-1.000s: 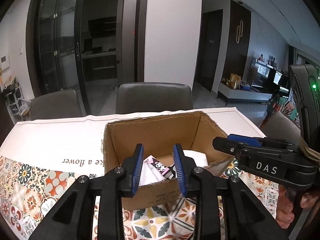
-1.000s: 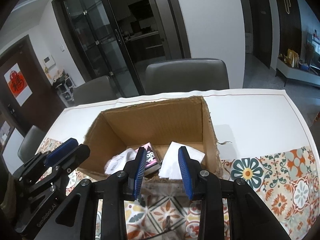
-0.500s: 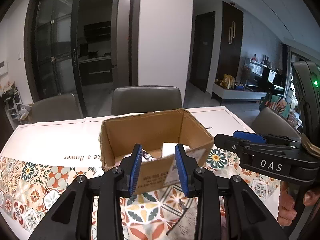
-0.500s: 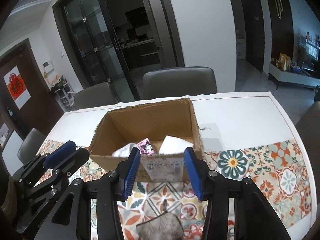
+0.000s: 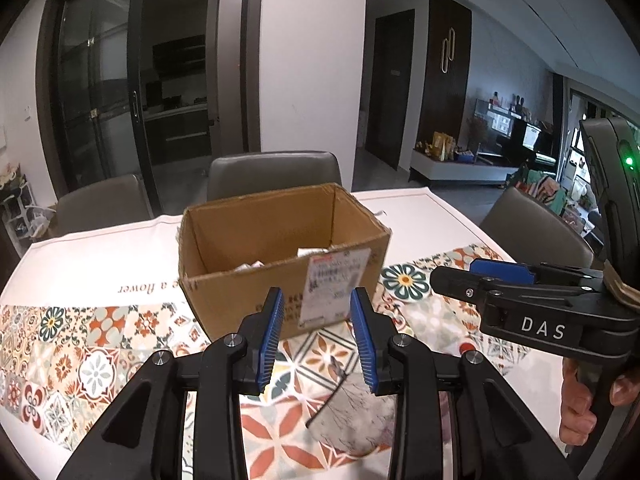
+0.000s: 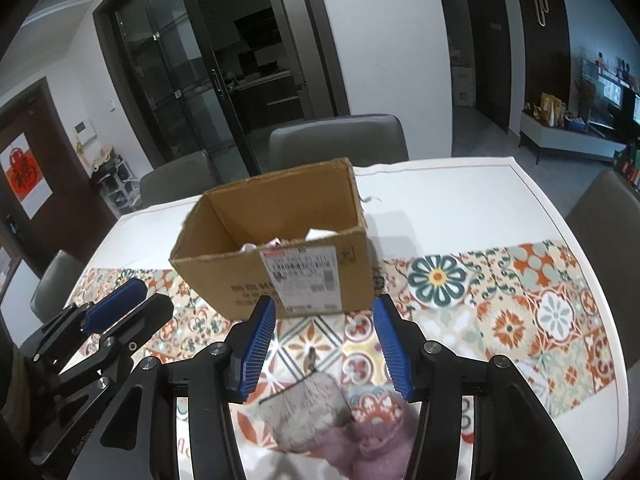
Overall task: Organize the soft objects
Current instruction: 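Move both tools back toward the grey pouch and mauve towel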
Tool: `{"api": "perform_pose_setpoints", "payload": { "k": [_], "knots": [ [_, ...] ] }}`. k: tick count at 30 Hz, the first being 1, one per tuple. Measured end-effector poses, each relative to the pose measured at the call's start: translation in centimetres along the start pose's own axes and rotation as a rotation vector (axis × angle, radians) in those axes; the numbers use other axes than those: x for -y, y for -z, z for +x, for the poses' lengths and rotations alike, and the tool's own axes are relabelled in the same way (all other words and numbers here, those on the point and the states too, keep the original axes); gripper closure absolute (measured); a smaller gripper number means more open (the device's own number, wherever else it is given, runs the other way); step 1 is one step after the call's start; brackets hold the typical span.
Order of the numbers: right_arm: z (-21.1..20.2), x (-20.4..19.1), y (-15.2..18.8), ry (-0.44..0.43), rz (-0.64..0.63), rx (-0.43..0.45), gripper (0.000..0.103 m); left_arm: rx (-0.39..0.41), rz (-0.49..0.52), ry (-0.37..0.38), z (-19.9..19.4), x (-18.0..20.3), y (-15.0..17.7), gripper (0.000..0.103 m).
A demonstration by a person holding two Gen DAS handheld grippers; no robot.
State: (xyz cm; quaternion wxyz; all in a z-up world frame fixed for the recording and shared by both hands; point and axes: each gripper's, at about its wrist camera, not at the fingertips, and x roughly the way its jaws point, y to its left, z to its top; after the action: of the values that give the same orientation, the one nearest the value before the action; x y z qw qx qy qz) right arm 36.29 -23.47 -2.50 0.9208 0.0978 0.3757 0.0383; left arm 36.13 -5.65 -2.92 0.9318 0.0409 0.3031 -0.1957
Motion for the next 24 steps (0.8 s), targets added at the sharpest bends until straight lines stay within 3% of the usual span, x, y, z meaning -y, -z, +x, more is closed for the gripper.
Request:
{"api": "perform_pose_setpoints", "payload": {
  "k": [24],
  "knots": [
    [-0.2,2.3,7.8,0.066,0.043,-0.171,0.040,-0.154,0.063,0.020,-0.2,2.6,6.5,0.065]
  ]
}}
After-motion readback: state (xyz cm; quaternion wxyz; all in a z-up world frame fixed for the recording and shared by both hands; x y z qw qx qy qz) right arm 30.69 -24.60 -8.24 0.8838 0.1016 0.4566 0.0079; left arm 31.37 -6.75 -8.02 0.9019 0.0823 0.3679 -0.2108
